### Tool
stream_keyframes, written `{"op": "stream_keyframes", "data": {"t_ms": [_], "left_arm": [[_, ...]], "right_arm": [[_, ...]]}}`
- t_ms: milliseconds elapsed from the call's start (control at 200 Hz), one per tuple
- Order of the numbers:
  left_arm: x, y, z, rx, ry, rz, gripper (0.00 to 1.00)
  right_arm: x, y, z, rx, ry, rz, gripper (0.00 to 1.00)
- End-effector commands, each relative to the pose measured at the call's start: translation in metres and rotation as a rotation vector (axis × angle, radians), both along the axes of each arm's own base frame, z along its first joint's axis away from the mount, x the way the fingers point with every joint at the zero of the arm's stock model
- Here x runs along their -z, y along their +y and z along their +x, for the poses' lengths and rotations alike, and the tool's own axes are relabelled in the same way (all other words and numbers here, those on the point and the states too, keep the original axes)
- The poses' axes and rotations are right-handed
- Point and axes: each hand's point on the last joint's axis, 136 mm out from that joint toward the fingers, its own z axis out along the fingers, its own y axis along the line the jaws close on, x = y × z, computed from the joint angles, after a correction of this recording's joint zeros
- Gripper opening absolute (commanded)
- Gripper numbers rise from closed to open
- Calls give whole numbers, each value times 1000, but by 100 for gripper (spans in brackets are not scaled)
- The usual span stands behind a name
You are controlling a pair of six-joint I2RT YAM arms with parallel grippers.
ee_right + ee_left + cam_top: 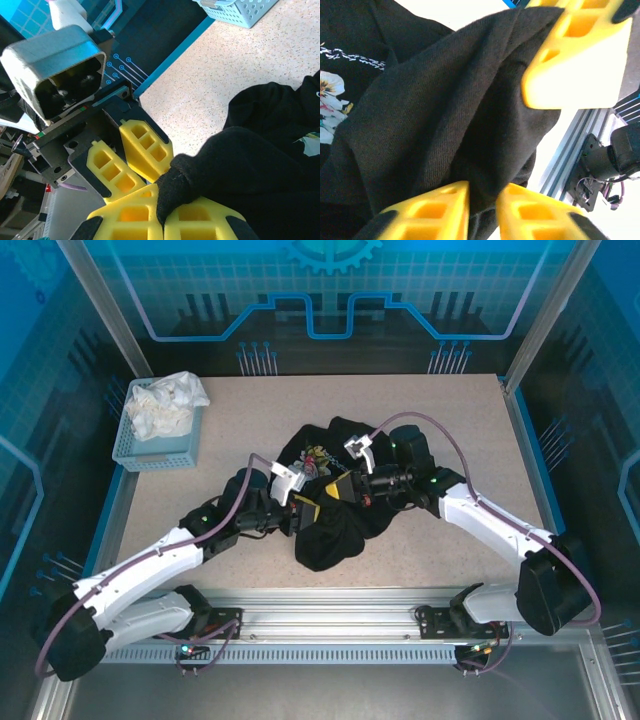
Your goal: Fold the inside-out t-shirt
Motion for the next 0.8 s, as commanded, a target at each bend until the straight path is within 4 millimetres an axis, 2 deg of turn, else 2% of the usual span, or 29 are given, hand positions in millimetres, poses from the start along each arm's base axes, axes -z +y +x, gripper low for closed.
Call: {"op": "stream_keyframes", "data": {"t_ms": [0, 85, 200, 260, 320, 410, 475, 520, 590, 615, 795], "left_arm": [[-26, -8, 8, 14, -75, -43, 9], [-30, -9, 4, 28, -70, -55, 0], [-43, -13, -9, 76, -41, -118, 0], [-55, -18, -16, 102, -2, -181, 0], [-67, -20, -15, 72, 56, -241, 0], [-69, -18, -2, -42, 162, -308, 0], [-65, -17, 8, -120, 232, -347, 0], [-66, -19, 10, -133, 260, -384, 0], [-70, -22, 14, -141, 277, -437, 0], [-72, -22, 15, -146, 278, -447, 0], [-82, -26, 19, -143, 278, -455, 0]], "right_arm": [[-4, -6, 0, 8, -31, 0, 0], [2, -9, 4, 35, -46, -43, 0], [9, -14, 17, 102, -77, -121, 0], [9, -12, 25, 133, -104, -152, 5], [10, -12, 37, 195, -133, -220, 12], [17, -39, 62, 398, -164, -371, 20], [13, -63, 66, 507, -221, -413, 28], [5, -72, 59, 529, -270, -396, 33], [-7, -70, 39, 473, -339, -324, 41], [-2, -70, 30, 448, -343, -313, 42], [-1, -45, -22, 264, -481, -219, 47]]}}
